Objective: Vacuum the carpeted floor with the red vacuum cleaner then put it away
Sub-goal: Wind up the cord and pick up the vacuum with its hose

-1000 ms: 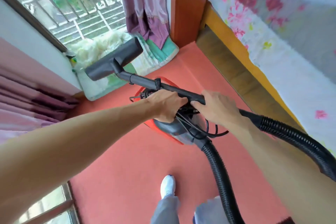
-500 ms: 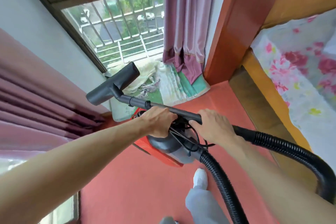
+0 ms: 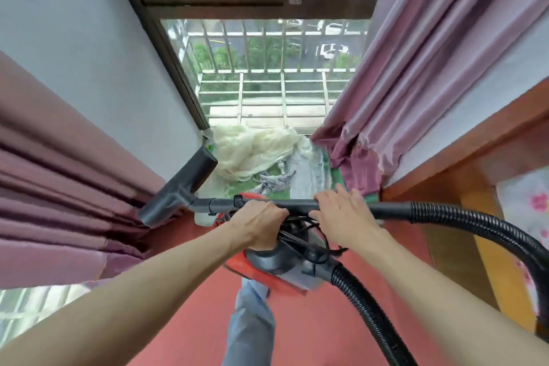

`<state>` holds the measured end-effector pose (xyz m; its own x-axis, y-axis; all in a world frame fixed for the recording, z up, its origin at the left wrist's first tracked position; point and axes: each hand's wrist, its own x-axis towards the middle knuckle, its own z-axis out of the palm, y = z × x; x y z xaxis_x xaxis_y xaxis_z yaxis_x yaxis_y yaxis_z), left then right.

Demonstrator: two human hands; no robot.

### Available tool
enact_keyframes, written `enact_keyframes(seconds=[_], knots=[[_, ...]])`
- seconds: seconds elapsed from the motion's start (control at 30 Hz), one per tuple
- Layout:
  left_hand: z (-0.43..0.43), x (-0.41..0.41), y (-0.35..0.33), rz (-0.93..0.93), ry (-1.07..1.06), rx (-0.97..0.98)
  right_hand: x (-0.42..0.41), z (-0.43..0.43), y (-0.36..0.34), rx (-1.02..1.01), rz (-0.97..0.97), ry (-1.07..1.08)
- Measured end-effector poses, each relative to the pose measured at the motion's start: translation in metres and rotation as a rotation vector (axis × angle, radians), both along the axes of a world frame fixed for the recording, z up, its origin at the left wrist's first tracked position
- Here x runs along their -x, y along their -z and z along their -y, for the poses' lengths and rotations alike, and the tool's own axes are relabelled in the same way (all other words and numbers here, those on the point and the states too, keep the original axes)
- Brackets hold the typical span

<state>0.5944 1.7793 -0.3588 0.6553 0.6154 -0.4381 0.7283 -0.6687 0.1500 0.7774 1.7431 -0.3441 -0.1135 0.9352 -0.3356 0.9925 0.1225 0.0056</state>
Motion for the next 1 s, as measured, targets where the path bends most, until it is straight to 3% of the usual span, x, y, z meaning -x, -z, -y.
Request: enact_keyframes(seconds=[0.13, 0.3, 0.43, 0.57, 0.77, 1.0], knots=[[-0.097, 0.005, 0.033, -0.001, -0.048, 0.03, 0.018, -0.102, 0.034, 0.025, 0.053, 0.063], [-0.186, 0.015, 0.087, -0.025, -0.132, 0.066, 0.022, -0.205, 0.081, -0.012, 0.071, -0.043], [-0.249, 0.007, 0.144, -0.024, -0.188, 0.048, 0.017, -0.284, 0.138, 0.076, 0.055, -0.056], [-0.301, 0.0, 0.225, -0.028, -0.282, 0.059, 0.007, -0.349, 0.223, 0.004, 0.046, -0.158], [-0.345, -0.014, 0.36, 0.012, -0.458, 0.117, 0.001, -0.413, 0.35, 0.034, 0.027, -0.214], [-0.356, -0.022, 0.465, 0.008, -0.463, -0.038, 0.004, -0.426, 0.477, -0.024, 0.099, -0.238]])
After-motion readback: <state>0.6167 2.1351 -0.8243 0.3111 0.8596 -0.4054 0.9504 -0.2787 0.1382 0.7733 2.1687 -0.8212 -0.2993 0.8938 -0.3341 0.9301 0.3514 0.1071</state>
